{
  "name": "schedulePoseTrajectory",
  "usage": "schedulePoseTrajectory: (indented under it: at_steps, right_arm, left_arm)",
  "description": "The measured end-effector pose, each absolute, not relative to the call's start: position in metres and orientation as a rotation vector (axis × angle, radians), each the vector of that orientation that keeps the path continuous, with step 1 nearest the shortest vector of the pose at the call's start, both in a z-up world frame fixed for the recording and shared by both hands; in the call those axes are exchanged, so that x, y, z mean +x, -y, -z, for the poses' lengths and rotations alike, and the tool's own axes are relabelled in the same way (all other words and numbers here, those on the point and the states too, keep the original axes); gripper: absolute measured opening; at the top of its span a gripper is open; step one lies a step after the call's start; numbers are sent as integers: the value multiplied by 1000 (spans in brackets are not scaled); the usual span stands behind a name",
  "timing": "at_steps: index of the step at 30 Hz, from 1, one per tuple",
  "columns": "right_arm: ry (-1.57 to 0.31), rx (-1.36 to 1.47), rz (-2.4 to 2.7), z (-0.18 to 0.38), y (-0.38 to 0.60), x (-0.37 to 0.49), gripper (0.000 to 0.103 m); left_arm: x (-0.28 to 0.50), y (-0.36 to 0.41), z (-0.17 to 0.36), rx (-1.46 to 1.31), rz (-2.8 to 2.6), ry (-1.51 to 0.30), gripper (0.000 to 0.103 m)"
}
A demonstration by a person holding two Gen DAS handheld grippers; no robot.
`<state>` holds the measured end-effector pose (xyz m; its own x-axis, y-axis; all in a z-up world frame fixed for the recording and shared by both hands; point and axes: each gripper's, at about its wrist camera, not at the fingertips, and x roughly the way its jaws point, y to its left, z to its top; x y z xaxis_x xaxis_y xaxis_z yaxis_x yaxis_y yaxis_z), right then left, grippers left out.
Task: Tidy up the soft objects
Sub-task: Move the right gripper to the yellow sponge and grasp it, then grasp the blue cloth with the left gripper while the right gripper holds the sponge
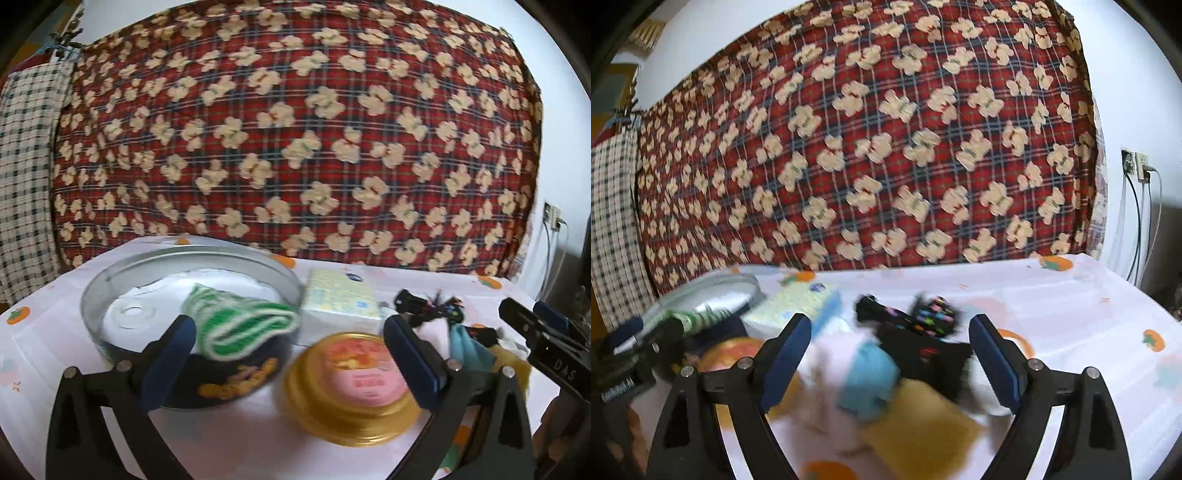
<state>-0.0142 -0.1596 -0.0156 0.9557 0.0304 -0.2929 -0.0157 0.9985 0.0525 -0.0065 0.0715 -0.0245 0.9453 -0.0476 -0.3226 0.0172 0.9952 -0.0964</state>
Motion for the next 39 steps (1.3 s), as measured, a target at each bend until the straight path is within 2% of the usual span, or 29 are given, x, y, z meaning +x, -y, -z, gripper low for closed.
schedulePoseTrajectory:
  at_steps: [8, 19, 20, 22, 24, 28, 37, 39]
  right_arm:
    - [-430, 9, -70, 21, 203, -22, 89]
    - [-654, -163, -281, 45, 177, -2, 89]
    - [-672, -177, -286, 48, 174, 1, 87]
    - [-714, -206, -280, 54, 170, 6, 69]
    - [-733, -201, -262, 57, 172, 10, 63]
    - [-708, -146, -272, 52, 185, 6, 59]
    - [-458, 97, -144, 24, 241, -31, 58]
    - [-413, 127, -107, 20, 248, -38, 58]
  left_arm:
    - [-6, -31, 24, -46, 124, -360, 103]
    - [-5, 6, 26, 21, 196, -399, 103]
    - [-5, 8, 26, 24, 201, -405, 103]
    - [-2, 9, 27, 23, 212, -420, 103]
    - [0, 10, 28, 14, 223, -432, 103]
    - [4, 16, 30, 0, 273, -458, 103]
    - [23, 46, 30, -20, 372, -513, 102]
    - [30, 53, 32, -26, 383, -527, 99]
